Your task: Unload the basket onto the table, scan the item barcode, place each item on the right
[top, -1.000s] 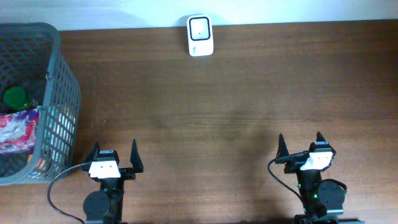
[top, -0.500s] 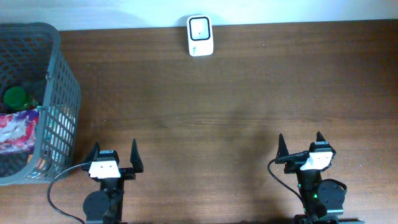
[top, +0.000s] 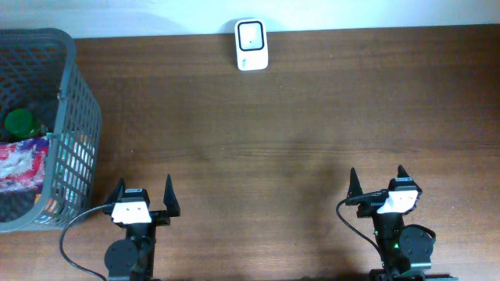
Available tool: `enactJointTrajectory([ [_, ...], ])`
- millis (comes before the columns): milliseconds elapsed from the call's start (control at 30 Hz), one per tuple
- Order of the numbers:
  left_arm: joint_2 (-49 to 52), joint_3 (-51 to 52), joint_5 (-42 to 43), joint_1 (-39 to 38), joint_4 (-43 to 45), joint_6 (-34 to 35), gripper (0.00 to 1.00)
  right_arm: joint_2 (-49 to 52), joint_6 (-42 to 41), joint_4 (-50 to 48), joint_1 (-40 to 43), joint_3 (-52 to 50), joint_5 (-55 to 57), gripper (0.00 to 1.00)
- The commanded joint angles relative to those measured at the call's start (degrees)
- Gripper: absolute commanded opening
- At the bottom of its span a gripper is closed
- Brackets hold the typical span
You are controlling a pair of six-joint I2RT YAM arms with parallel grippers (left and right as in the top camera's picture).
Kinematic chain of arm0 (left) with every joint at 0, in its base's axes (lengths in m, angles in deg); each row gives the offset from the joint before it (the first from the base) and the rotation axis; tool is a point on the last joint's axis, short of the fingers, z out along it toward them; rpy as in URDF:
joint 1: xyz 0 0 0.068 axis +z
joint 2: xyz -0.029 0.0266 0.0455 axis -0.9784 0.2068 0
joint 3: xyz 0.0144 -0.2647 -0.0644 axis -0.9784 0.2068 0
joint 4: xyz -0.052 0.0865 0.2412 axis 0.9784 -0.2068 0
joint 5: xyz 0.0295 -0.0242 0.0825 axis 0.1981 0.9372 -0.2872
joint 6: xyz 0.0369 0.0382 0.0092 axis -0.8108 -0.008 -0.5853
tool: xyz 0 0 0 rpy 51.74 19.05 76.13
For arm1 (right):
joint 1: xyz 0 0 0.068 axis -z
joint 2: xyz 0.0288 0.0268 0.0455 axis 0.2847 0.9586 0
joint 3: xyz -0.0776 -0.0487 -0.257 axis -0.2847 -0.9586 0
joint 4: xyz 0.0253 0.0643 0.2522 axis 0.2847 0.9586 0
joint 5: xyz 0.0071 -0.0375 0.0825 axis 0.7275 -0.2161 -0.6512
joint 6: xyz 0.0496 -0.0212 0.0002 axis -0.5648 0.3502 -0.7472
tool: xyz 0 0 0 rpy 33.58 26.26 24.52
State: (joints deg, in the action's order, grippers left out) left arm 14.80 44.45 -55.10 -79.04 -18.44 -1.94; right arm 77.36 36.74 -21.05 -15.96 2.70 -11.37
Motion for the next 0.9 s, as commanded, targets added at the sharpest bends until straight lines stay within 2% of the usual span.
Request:
enactJointTrajectory([
  [0, -0.37, 0.09, 17.46, 0.28, 4.72, -0.63, 0.99, -0.26, -0.42, 0.07, -0.57, -0.52, 0.92, 0.99],
  [33, -0.37, 0.09, 31.76, 0.28, 10.91, -0.66, 0.99, -0.26, -0.42, 0.07, -0.57, -0.52, 0.92, 0.99],
  [67, -0.37, 0.09, 35.87, 0.28, 15.78, -0.63, 0.99, -0.26, -0.42, 0.07, -0.57, -0.52, 0.92, 0.99],
  [100, -0.37, 0.09, 38.16, 0.28, 22.64, -0.61, 0.99, -0.26, -0.42, 0.07, -0.57, -0.52, 0.92, 0.99],
  [133, -0.37, -0.15, 38.36, 0.31, 34.4, 1.09, 0.99, -0.26, -0.42, 0.07, -0.57, -0.52, 0.92, 0.99],
  [200, -0.37, -2.34, 35.93, 0.31, 40.39, 1.09, 0.99, -0.26, -0.42, 0.09, -0.57, -0.52, 0.92, 0.99],
  [300, 3.48, -16.65, 29.7, 0.31, 34.25, -0.46, 0.99, -0.26, -0.42, 0.07, -0.57, -0.52, 0.92, 0.99],
  [367, 11.26, -30.27, 30.32, 0.31, 21.09, -5.55, 0.99, -0.26, -0.44, 0.07, -0.57, -0.52, 0.92, 0.99],
  [400, 15.8, -36.79, 33.9, 0.31, 15.78, -5.9, 0.99, -0.26, -0.42, 0.07, -0.57, -0.52, 0.92, 0.99],
  [433, 18.75, -40.65, 36.94, 0.31, 15.37, -5.9, 0.99, -0.26, -0.42, 0.07, -0.57, -0.52, 0.92, 0.98],
  [467, 20.24, -42.62, 36.57, 0.31, 16.96, -5.95, 0.99, -0.26, -0.42, 0.07, -0.57, -0.52, 0.92, 0.99],
  [500, 21.92, -44.41, 28.87, 0.31, 20.83, -5.27, 0.99, -0.26, -0.42, 0.07, -0.57, -0.52, 0.92, 0.99],
  [533, 24.35, -47.84, 20.33, 0.31, 18.51, -3.08, 0.99, -0.26, -0.42, 0.09, -0.57, -0.52, 0.92, 0.99],
  [567, 28.65, -54.29, 15.45, 0.31, 10.86, -2.84, 0.99, -0.26, -0.42, 0.07, -0.57, -0.52, 0.92, 0.99],
  [600, 35.95, -65.4, 12.28, 0.31, -4.44, -4.31, 0.99, -0.26, -0.44, 0.07, -0.57, -0.52, 0.92, 0.99],
  [667, 51.95, -86.55, 12.55, 0.31, -30.62, -9.94, 0.99, -0.26, -0.42, 0.07, -0.57, -0.52, 0.92, 0.99],
  [733, 61.68, -98.29, 10.58, 0.31, -42.34, -9.99, 0.99, -0.26, -0.44, 0.07, -0.57, -0.52, 0.92, 0.99],
  [800, 70.12, -109.57, -1.07, 0.87, -47.17, -2.78, 0.99, -0.26, -0.42, 0.07, -0.57, -0.52, 0.92, 0.99],
  [833, 76.67, -119.47, -4.66, 4.42, -52.24, 0.22, 0.99, -0.26, -0.42, 0.07, -0.57, -0.52, 0.92, 0.99],
  [867, 83.34, -128.87, -4.33, 10.78, -58.23, 4.96, 0.99, -0.26, -0.42, 0.07, -0.57, -0.52, 0.92, 0.99],
])
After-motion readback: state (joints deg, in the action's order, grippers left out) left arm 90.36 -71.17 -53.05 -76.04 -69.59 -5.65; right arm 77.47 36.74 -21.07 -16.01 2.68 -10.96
